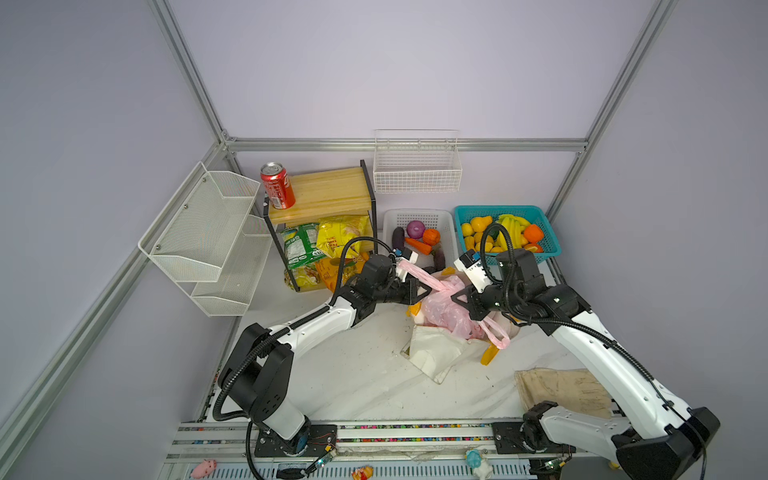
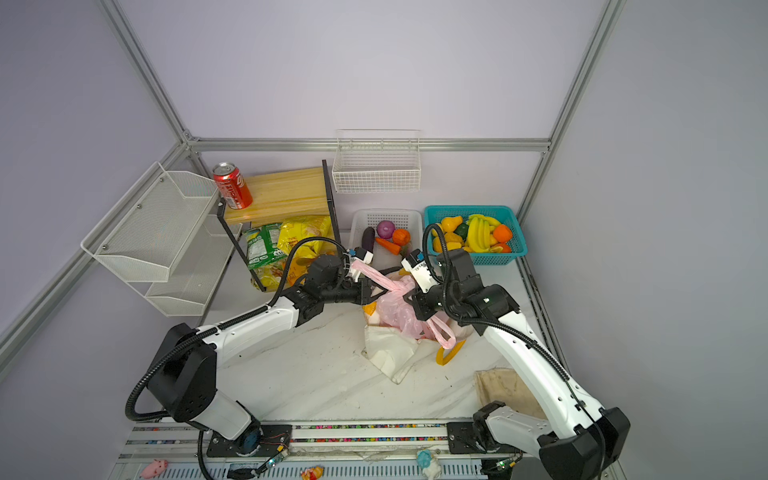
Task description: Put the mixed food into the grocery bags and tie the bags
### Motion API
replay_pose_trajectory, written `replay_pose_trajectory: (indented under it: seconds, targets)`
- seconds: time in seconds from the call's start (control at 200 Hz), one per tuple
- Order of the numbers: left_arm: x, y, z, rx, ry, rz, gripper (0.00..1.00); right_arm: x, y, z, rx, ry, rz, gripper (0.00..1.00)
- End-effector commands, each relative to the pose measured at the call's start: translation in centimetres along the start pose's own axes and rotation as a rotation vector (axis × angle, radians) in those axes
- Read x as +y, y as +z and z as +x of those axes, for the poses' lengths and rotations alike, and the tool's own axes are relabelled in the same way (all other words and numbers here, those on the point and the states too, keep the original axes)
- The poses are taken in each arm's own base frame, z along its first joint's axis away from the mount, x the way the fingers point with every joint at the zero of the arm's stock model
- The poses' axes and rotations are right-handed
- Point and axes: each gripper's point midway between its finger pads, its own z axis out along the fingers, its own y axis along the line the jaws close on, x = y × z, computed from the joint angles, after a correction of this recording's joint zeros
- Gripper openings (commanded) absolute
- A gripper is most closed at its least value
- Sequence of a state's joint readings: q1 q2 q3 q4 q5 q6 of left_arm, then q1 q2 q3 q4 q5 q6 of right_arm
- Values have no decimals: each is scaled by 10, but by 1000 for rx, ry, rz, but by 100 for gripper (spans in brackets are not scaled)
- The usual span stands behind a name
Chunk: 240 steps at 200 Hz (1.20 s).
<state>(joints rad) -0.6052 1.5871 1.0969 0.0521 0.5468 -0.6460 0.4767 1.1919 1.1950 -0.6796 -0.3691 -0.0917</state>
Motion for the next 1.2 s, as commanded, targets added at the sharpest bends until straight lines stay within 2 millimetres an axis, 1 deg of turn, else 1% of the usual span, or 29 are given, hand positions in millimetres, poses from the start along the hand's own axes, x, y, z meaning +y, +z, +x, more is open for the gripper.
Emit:
replay_pose_trajectory:
  seconds: [0.0,0.125,0.165,0.2,0.235,0.29,0.35,0.42,0.485,0.52,0.545,0.62,0.7,0.745,0.835,0.86,0.905,0.935,0.945,0.965,0.995,1.045,1.08,1.13,1.195]
  targets:
    - [-17,-22,-24,-109,46,60,0,-38,8,-7,-62,133,183,0]
    - [-10,-29,-27,-134,32,48,0,-65,16,10,-52,169,316,0]
    - [-8,-30,-29,-140,26,46,0,-75,18,18,-36,183,370,5]
    - [-6,-31,-29,-143,23,44,0,-80,19,20,-33,196,395,9]
    - [-4,-32,-29,-144,18,44,0,-80,21,21,-38,199,392,11]
    - [-4,-32,-28,-145,19,47,0,-83,26,23,-46,214,396,19]
    - [-4,-32,-27,-143,18,55,0,-84,37,26,-30,224,382,22]
    - [-6,-31,-26,-137,19,67,0,-88,55,33,8,239,378,23]
    - [-8,-32,-27,-137,13,77,0,-88,70,38,40,253,354,23]
    - [-10,-32,-27,-137,10,84,0,-92,81,44,76,258,357,23]
    - [-12,-32,-28,-135,7,89,0,-94,85,45,85,261,365,23]
    - [-19,-36,-30,-141,1,114,0,-92,94,44,95,267,337,23]
    - [-26,-39,-32,-149,-4,138,0,-84,103,45,96,271,289,27]
    - [-25,-39,-32,-153,-6,136,0,-82,105,47,100,273,276,30]
    - [-22,-39,-29,-150,-12,126,0,-81,96,45,81,269,285,37]
    - [-19,-39,-27,-148,-14,121,0,-80,93,42,67,266,283,42]
    - [-17,-38,-25,-145,-17,114,0,-75,83,32,22,268,272,48]
    - [-16,-38,-24,-144,-17,108,0,-74,79,30,13,273,267,52]
    - [-15,-38,-23,-143,-18,104,0,-71,73,25,-8,271,263,53]
    - [-14,-38,-23,-143,-17,99,0,-69,68,20,-25,270,261,56]
    - [-12,-38,-22,-143,-15,89,0,-68,61,16,-37,272,266,60]
    - [-8,-37,-21,-141,-15,73,0,-64,50,9,-57,270,265,71]
    - [-6,-37,-20,-141,-15,64,0,-62,42,5,-69,270,265,76]
    - [-5,-37,-20,-143,-14,58,0,-60,29,-1,-93,270,275,81]
    - [-3,-36,-19,-140,-17,52,0,-60,11,-7,-130,278,298,84]
